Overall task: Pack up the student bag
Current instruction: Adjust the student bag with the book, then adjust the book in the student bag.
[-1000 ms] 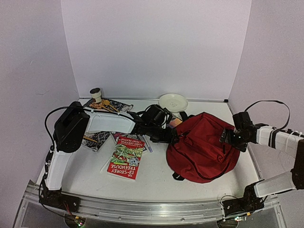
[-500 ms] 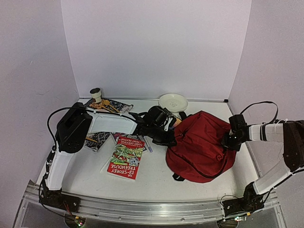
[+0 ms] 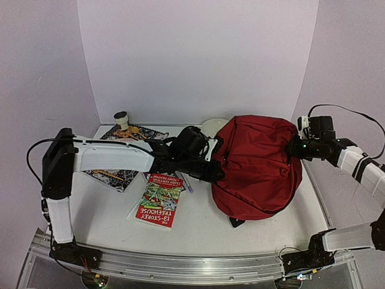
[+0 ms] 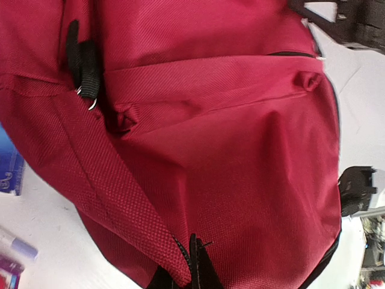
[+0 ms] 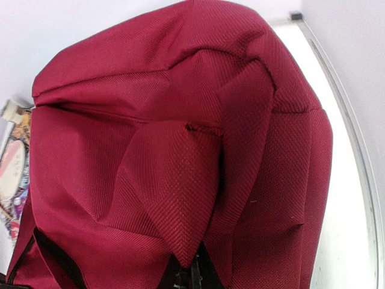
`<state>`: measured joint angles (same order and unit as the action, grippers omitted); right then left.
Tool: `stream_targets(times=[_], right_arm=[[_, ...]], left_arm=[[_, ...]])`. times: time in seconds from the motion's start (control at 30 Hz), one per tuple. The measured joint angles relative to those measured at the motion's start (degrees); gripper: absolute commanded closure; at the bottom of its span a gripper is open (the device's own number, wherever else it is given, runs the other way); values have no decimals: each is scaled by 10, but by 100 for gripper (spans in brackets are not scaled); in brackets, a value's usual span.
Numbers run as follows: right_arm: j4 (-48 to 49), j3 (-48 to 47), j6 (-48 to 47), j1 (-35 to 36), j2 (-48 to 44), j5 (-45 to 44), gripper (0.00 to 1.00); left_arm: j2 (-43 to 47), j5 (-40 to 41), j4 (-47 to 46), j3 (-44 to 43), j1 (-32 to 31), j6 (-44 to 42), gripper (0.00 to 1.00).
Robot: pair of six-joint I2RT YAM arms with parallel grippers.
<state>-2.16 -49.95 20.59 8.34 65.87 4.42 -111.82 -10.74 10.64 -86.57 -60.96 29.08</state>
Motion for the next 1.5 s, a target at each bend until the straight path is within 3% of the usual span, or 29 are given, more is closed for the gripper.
stream_targets(times=[0.3, 0.8, 0.97, 1.03, 1.13, 1.37, 1.5], right_arm=[[9, -78, -56, 7, 39, 71, 100], [88, -143, -107, 23, 286, 149, 100], [105, -175, -120, 43, 326, 162, 93], [116, -190, -122, 50, 336, 160, 91], [141, -211, -123, 52, 352, 155, 85], [155, -224, -129, 55, 362, 134, 67], [140, -215, -131, 67, 347, 115, 57]], left_arm=[[113, 110, -117, 138, -61, 31, 100], [81, 273, -279, 250, -134, 99, 100], [80, 322, -333, 283, -147, 100, 98], [79, 333, -348, 283, -157, 101, 93], [67, 338, -366, 283, -171, 116, 72], [50, 333, -372, 311, -178, 145, 36], [86, 335, -376, 346, -174, 143, 25]])
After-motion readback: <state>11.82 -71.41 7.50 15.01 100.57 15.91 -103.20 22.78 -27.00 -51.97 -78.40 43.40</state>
